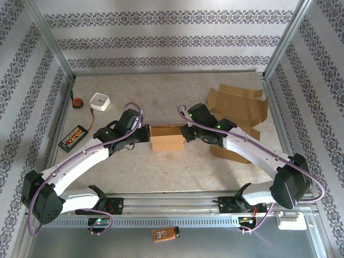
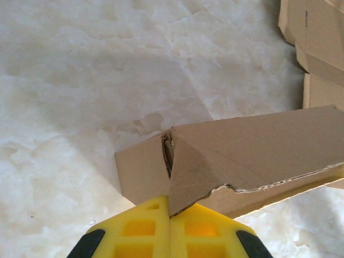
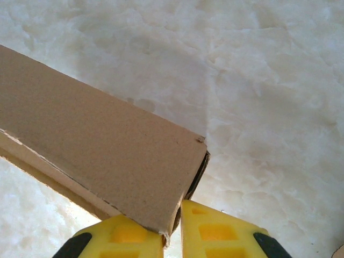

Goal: Fold the paper box

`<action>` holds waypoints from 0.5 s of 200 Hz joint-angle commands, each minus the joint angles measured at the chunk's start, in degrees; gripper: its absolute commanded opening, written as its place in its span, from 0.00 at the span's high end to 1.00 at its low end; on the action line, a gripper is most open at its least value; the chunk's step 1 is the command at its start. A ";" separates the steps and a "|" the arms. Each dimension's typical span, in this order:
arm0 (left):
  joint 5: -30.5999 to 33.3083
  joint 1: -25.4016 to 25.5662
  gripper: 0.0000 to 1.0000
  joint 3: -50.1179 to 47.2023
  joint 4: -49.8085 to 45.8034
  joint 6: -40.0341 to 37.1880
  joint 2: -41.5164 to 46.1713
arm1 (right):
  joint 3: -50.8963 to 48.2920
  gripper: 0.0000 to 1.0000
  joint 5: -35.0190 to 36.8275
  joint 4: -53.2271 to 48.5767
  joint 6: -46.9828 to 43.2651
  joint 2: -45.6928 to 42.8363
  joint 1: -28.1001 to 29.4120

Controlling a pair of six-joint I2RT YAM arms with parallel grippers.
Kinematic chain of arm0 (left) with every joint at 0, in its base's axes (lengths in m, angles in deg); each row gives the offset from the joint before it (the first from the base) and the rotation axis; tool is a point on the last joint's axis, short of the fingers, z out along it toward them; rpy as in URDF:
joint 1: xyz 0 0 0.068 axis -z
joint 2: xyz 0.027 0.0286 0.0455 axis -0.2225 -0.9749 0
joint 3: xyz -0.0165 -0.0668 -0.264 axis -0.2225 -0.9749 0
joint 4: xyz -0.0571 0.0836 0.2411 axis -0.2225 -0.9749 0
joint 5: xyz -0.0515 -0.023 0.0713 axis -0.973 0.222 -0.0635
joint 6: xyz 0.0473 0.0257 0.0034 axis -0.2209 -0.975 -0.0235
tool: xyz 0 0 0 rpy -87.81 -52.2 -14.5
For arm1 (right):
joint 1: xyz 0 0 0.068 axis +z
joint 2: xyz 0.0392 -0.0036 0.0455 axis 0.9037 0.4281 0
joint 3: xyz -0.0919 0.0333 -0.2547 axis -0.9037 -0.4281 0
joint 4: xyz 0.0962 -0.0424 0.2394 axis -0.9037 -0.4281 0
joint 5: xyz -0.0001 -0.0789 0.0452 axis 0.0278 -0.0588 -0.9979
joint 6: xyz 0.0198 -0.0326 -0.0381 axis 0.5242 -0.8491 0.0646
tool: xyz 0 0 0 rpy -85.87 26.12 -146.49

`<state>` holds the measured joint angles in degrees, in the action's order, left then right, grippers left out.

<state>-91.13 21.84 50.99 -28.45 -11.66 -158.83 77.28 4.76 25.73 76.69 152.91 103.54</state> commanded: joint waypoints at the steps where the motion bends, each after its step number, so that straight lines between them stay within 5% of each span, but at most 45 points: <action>1: 4.63 0.82 1.00 2.01 -5.09 -2.96 -1.08 | -1.16 0.84 1.79 -7.81 -0.79 2.30 0.56; 100: 5.12 0.91 1.00 4.50 -9.35 -1.30 -2.00 | -0.80 0.84 1.90 -8.00 -0.89 2.93 0.78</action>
<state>-88.77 22.41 53.96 -32.27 -12.62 -160.78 77.61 5.00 25.71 76.67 153.31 103.92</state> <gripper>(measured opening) 0.047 0.158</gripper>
